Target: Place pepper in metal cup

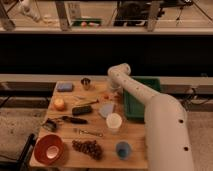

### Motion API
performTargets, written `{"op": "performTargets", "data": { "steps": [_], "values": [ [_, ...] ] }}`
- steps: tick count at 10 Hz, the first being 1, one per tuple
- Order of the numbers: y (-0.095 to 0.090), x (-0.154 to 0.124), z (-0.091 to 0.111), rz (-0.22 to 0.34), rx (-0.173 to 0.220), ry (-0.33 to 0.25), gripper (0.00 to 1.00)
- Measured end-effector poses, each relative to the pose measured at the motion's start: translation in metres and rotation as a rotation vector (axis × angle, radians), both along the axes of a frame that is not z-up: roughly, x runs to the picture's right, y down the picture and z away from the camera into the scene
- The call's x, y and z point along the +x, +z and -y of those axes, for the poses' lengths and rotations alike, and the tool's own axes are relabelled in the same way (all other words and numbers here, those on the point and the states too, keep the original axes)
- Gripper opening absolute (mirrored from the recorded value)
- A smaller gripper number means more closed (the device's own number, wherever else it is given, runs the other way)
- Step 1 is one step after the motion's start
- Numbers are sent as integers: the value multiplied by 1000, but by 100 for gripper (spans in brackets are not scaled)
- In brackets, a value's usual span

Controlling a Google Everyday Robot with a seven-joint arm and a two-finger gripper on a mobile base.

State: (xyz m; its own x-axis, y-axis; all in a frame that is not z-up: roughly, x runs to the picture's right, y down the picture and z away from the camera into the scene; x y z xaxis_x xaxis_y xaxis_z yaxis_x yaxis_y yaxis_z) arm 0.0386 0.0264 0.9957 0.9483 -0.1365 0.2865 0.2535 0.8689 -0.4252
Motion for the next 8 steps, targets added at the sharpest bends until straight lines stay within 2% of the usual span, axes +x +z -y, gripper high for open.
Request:
{"op": "performTargets", "data": {
  "steps": [1, 3, 5, 8],
  "values": [
    [0, 0, -3, 0, -22, -11, 55],
    [-1, 1, -5, 0, -34, -13, 40],
    [0, 1, -6, -2, -30, -19, 28],
    [-7, 4, -3, 13, -11, -12, 2]
  ]
}}
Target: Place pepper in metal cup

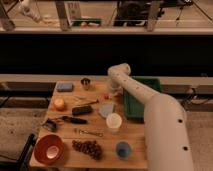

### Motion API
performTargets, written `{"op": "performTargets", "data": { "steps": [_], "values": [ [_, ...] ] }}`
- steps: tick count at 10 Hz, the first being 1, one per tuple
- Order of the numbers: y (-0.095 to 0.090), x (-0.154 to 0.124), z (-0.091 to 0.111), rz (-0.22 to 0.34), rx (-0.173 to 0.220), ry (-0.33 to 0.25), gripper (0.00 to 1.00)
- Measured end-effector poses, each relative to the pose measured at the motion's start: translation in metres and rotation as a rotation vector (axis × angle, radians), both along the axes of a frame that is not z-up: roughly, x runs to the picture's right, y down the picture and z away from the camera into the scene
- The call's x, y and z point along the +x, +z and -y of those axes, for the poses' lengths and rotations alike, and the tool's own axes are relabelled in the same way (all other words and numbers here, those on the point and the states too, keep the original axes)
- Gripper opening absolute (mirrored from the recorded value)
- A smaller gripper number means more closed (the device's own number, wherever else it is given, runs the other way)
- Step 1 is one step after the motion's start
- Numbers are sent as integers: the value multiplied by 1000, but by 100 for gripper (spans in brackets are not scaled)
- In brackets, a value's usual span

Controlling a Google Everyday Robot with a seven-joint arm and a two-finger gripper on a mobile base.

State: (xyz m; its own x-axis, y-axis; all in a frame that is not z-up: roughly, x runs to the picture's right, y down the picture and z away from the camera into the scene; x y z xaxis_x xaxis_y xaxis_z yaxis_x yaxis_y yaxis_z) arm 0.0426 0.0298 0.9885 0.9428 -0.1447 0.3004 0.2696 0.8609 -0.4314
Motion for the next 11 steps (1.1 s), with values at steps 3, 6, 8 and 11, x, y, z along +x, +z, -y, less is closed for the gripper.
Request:
{"op": "performTargets", "data": {
  "steps": [3, 6, 8, 11],
  "values": [
    [-16, -14, 8, 42, 32, 27, 2],
    [-42, -45, 27, 185, 61, 98, 2],
    [-45, -49, 30, 256, 61, 145, 2],
    [-47, -56, 46, 316, 93, 211, 2]
  ]
}}
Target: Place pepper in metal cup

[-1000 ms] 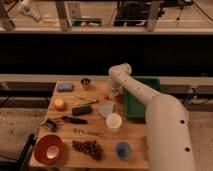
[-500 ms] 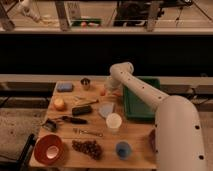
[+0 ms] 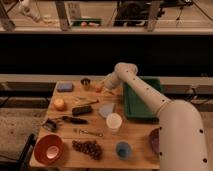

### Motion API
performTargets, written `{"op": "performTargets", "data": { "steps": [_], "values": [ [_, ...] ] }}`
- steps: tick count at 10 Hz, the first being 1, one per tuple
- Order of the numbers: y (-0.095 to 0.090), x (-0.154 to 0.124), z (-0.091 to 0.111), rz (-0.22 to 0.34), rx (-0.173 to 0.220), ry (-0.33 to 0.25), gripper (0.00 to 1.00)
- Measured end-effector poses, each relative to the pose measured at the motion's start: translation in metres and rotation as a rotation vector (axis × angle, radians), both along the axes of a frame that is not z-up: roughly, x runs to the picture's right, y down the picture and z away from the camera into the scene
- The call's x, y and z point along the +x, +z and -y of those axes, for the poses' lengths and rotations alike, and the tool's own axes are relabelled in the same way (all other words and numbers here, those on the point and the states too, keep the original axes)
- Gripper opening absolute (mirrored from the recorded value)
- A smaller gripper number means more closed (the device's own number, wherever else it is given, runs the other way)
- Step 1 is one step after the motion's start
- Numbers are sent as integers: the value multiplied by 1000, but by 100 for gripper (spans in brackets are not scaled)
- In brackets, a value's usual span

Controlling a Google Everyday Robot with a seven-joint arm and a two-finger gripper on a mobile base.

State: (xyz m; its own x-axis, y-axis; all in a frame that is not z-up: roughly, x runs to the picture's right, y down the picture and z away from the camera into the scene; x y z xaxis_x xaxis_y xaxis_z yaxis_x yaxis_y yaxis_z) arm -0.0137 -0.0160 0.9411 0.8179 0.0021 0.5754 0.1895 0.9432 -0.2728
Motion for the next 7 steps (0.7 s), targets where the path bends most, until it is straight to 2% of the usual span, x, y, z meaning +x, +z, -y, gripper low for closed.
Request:
{"op": "performTargets", "data": {
  "steps": [4, 7],
  "values": [
    [-1, -3, 26, 45, 40, 64, 2],
    [3, -11, 37, 94, 40, 118, 2]
  ]
}}
